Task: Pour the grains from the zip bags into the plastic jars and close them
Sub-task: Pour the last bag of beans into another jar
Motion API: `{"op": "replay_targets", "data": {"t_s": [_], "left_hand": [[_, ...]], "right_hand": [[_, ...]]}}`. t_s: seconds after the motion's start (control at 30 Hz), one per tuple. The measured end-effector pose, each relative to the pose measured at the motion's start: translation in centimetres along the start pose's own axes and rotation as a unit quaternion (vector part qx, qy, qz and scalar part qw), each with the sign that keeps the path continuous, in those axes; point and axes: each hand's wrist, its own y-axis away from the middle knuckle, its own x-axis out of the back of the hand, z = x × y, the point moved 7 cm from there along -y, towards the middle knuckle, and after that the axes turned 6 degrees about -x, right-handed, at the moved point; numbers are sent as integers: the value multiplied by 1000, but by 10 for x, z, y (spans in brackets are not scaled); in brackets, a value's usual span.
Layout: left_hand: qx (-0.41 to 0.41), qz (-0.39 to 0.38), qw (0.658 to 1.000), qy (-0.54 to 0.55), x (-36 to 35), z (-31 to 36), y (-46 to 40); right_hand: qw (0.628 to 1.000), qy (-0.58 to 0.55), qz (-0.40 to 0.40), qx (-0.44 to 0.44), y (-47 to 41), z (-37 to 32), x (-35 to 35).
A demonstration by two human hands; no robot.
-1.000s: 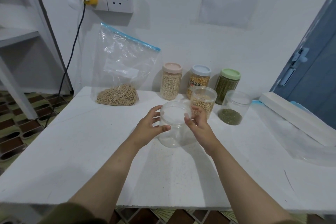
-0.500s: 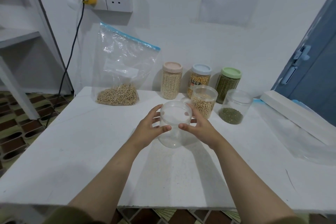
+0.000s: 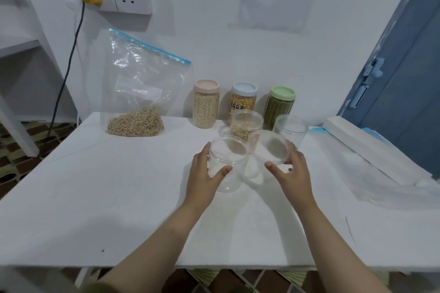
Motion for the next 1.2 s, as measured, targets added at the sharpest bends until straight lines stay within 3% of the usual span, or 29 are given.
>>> {"op": "replay_targets", "data": {"t_s": [0.1,0.2,0.37,0.53,0.7,0.9,1.07,1.2], "left_hand": [[7,20,1000,-15,-24,6,4],[15,36,999,-25,-42,12,4],[31,61,997,-32,-60,17,6],[39,60,997,-22,-68,25,6],[50,57,997,-27,-68,27,6],[60,155,986,8,-46,43,-2],[22,228,973,7,10,62,-52],[-20,255,966,-22,66,65,-99]], "right_hand": [[997,48,28,-59,5,44,33],[979,163,-4,-124,-2,81,42],[938,318,-45,-127,-13,89,39],[908,382,-87,-147,-21,87,33],[936,305,-60,-168,-15,82,34],[993,112,42,-9,-16,11,41],[996,-7,29,87,-50,-72,5],[991,-16,-11,130,-82,-126,-61]]}}
